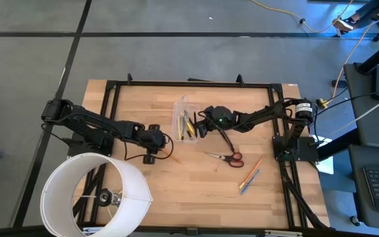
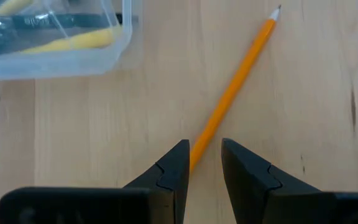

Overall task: Pick & place school supplies into a supply box
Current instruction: Put the black pen into the transparent supply box, then put the left orange pencil into the transparent supply box

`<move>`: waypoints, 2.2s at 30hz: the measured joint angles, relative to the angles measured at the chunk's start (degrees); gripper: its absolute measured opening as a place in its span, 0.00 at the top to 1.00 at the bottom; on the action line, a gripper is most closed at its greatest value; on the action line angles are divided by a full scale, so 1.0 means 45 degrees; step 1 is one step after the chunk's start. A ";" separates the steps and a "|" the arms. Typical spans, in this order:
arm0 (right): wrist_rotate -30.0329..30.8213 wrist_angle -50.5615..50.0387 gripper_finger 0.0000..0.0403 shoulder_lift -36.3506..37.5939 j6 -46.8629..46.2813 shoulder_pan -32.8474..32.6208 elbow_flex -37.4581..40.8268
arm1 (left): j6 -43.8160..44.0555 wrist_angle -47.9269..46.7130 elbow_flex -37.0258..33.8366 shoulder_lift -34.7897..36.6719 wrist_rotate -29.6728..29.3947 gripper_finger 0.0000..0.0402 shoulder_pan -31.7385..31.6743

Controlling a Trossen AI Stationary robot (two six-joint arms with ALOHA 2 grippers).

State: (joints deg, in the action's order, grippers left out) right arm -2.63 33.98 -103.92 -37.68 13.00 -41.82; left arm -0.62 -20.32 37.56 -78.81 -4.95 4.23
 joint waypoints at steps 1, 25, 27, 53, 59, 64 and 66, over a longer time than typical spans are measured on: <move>0.0000 -0.0002 0.86 0.0000 0.0099 -0.0002 0.0000 | -0.0094 0.0019 0.0005 0.0001 -0.0006 0.79 0.0000; -0.0010 -0.0002 0.86 0.0000 0.0473 -0.0002 0.0000 | -0.1035 -0.0006 0.0005 0.0006 -0.0019 0.74 0.0000; -0.0010 -0.0002 0.86 0.0000 0.0626 0.0000 0.0000 | -0.1035 -0.0005 0.0005 0.0006 -0.0020 0.74 0.0004; -0.0469 -0.0048 0.67 0.0971 0.1781 -0.0002 0.0000 | -0.1808 -0.0008 0.0005 0.0011 0.0516 0.71 0.0039; -0.0450 -0.1341 0.67 0.2239 0.2525 -0.0069 0.0000 | -0.2238 0.0753 -0.0466 0.0057 0.1082 0.71 -0.0115; -0.0374 -0.1987 0.67 0.3064 0.2852 -0.0258 0.0000 | -0.2178 0.2726 -0.1660 0.0061 0.1527 0.71 -0.0639; -0.0368 -0.2066 0.67 0.3292 0.2878 -0.0331 0.0000 | -0.2293 0.2872 -0.1935 0.0175 0.1615 0.71 -0.0883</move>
State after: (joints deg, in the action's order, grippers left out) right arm -4.29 24.69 -89.11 -24.73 11.51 -41.82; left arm -10.94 -7.40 28.85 -78.02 2.32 0.26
